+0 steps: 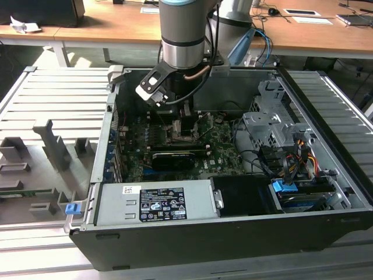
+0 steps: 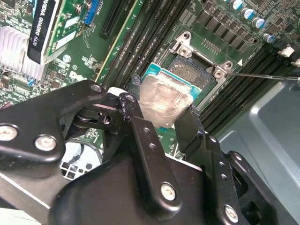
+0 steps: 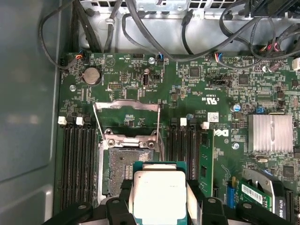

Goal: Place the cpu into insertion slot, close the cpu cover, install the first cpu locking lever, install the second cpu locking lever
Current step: 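Place the cpu into insertion slot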

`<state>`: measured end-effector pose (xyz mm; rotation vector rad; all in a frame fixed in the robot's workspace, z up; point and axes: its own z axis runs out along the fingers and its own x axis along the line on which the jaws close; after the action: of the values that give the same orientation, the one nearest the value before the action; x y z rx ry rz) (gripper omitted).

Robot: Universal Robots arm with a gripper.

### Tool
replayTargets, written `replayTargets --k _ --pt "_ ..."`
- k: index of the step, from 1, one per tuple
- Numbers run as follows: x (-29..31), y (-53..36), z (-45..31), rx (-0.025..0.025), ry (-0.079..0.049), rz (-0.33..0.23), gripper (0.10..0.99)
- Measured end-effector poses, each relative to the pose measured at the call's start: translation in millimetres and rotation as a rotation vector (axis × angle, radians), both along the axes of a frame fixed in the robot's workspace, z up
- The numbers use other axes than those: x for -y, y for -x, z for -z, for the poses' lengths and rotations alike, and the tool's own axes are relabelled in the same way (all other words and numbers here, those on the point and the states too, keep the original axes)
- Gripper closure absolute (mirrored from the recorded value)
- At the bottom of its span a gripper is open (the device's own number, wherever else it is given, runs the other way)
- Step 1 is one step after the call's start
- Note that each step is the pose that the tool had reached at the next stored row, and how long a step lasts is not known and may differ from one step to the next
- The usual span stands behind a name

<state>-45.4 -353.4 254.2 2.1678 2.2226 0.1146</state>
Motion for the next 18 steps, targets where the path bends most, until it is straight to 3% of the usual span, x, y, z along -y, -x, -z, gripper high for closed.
replayTargets --k 8,11,14,18 --pt "-2.7 1.1 6.4 0.0 0.0 0.033 0.549" --pt "-8.0 1.2 12.8 0.0002 0.0 0.028 0.549" --pt "-8.3 1.3 14.2 -0.0001 0.0 -0.008 0.549" --pt "-8.3 1.3 14.7 0.0 -0.001 -0.01 0.549"
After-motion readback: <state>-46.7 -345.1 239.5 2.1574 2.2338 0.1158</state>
